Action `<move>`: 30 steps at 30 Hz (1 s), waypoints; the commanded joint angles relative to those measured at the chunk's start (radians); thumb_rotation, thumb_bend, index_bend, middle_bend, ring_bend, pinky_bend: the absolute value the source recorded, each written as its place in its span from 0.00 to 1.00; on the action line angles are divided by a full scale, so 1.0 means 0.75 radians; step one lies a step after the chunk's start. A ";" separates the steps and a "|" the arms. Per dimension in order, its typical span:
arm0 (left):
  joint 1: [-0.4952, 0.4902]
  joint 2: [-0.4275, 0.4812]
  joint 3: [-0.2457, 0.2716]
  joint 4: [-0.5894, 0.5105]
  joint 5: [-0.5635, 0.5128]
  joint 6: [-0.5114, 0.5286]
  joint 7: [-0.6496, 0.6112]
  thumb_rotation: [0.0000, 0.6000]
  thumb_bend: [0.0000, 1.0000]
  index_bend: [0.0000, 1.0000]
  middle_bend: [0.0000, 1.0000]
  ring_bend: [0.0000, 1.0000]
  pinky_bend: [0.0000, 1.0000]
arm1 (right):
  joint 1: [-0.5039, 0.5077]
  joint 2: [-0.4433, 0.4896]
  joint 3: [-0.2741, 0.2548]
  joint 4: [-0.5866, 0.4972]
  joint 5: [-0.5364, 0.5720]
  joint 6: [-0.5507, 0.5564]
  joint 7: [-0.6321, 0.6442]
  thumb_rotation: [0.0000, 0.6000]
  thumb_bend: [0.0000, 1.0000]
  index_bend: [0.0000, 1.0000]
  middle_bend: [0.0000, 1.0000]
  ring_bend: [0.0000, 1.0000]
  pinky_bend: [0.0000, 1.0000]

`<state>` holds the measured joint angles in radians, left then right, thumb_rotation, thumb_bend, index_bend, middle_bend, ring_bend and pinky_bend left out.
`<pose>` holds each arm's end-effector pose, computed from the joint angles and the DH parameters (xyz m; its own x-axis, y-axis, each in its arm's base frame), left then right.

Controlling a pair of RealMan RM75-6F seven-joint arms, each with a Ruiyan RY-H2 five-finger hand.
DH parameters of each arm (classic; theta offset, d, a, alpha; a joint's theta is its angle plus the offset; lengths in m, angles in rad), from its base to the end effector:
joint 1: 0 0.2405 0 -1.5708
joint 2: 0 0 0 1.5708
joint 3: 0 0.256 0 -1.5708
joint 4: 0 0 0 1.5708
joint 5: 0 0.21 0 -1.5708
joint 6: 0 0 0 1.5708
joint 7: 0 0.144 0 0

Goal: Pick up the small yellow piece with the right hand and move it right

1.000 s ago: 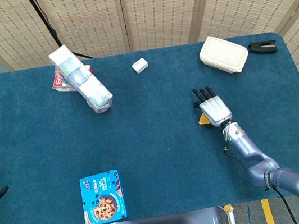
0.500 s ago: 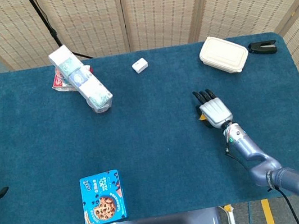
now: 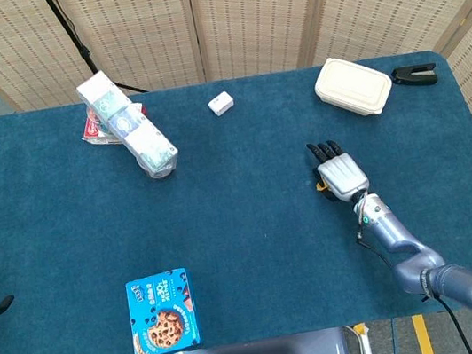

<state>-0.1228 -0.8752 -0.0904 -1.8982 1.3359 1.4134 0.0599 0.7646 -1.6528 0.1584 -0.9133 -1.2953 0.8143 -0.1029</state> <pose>-0.2808 0.1944 0.2098 0.3893 0.0331 0.9205 0.9163 0.0875 -0.3907 -0.2301 -0.4082 -0.0054 0.6255 -0.2005 0.7540 -0.7696 -0.3175 0.5540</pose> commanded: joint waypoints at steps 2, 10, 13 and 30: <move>-0.001 0.001 0.000 0.001 0.000 -0.002 -0.002 1.00 0.00 0.00 0.00 0.00 0.00 | -0.001 -0.003 0.007 0.010 0.009 0.001 0.005 1.00 0.45 0.63 0.00 0.00 0.00; 0.000 0.005 0.000 0.004 -0.003 -0.005 -0.015 1.00 0.00 0.00 0.00 0.00 0.00 | -0.005 -0.034 0.070 0.178 -0.046 0.249 0.018 1.00 0.46 0.66 0.00 0.00 0.00; 0.002 0.007 0.001 0.005 0.000 -0.003 -0.023 1.00 0.00 0.00 0.00 0.00 0.00 | 0.004 -0.055 0.100 0.311 -0.081 0.393 0.008 1.00 0.46 0.67 0.00 0.00 0.00; 0.025 0.030 0.026 0.022 0.072 0.016 -0.100 1.00 0.00 0.00 0.00 0.00 0.00 | -0.060 0.164 0.153 0.230 -0.150 0.797 0.178 1.00 0.47 0.54 0.00 0.00 0.00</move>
<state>-0.1054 -0.8534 -0.0726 -1.8835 1.3878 1.4248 -0.0129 0.7580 -1.5863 0.2669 -0.6087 -1.3932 1.3463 -0.0138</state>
